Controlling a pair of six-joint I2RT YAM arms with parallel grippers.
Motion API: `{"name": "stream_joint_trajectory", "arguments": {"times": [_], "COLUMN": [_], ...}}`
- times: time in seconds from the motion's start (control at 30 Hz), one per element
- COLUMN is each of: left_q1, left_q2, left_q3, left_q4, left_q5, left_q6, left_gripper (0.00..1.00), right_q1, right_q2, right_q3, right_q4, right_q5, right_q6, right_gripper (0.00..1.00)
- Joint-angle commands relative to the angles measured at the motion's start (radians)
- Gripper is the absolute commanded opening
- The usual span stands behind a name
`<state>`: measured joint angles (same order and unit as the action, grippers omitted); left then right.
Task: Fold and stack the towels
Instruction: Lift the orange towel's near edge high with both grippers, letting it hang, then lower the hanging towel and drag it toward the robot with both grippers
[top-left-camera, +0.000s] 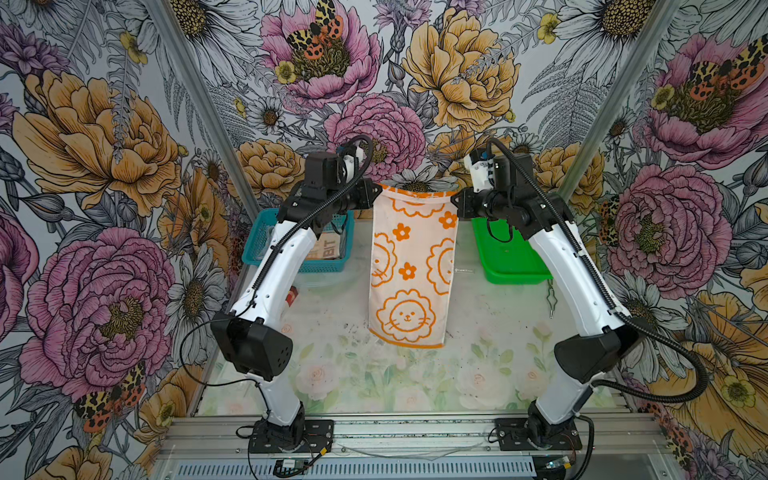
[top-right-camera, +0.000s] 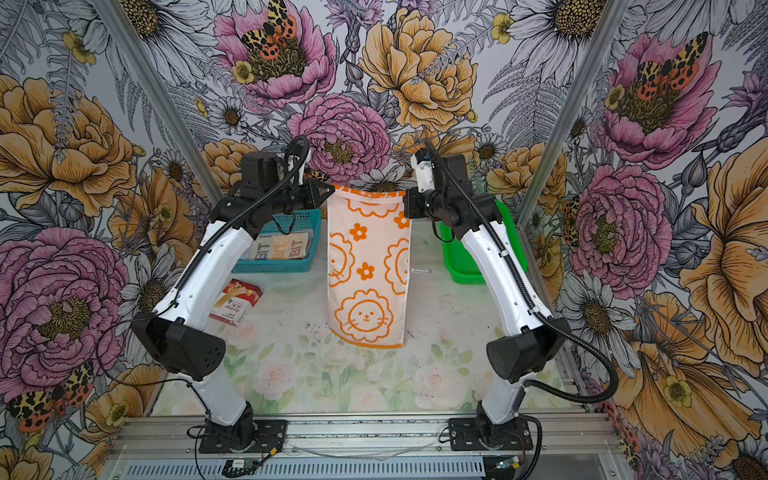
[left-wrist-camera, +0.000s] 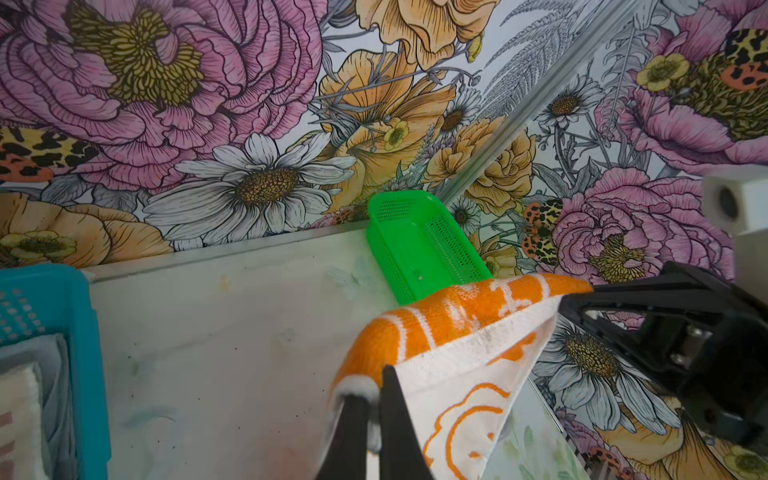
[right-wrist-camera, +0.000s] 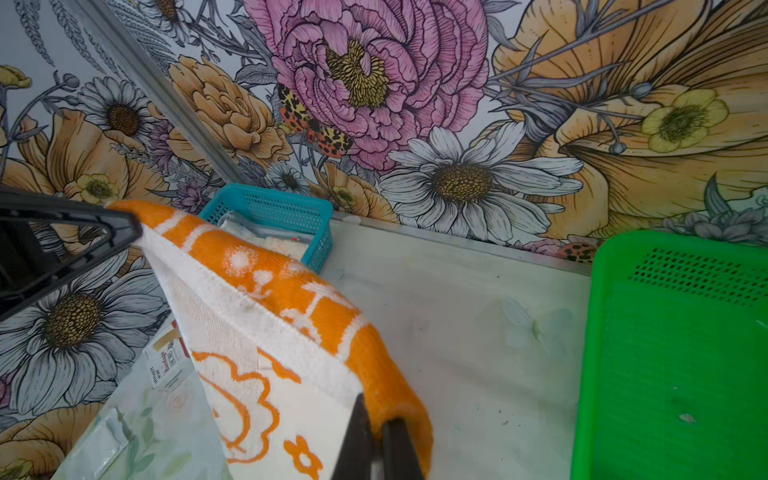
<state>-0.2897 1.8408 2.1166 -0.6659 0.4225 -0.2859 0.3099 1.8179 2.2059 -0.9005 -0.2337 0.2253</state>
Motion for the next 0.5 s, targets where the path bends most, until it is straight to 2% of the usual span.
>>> {"name": "stream_joint_trajectory", "arguments": {"times": [0.0, 0.1, 0.2, 0.3, 0.37, 0.47], "left_q1": [0.020, 0.023, 0.021, 0.011, -0.002, -0.026], "left_q2": [0.098, 0.223, 0.316, 0.291, 0.262, 0.166], "left_q3": [0.214, 0.478, 0.680, 0.618, 0.543, 0.302], "left_q4": [-0.032, -0.162, -0.297, -0.301, -0.308, -0.305], "left_q5": [0.046, 0.040, 0.033, 0.030, 0.012, -0.066], "left_q6": [0.024, 0.046, 0.077, 0.099, 0.109, 0.126], "left_gripper": [0.00, 0.00, 0.00, 0.00, 0.00, 0.00], "right_q1": [-0.050, -0.083, -0.097, -0.104, -0.104, -0.103], "right_q2": [0.083, 0.167, 0.185, 0.149, 0.102, 0.044], "right_q3": [0.216, 0.374, 0.398, 0.281, 0.145, -0.061], "right_q4": [0.018, 0.017, 0.016, 0.018, 0.021, 0.023], "right_q5": [-0.105, -0.158, -0.184, -0.248, -0.256, -0.279], "right_q6": [-0.042, -0.018, -0.013, -0.033, -0.052, -0.078], "right_gripper": [0.00, 0.00, 0.00, 0.00, 0.00, 0.00]}}
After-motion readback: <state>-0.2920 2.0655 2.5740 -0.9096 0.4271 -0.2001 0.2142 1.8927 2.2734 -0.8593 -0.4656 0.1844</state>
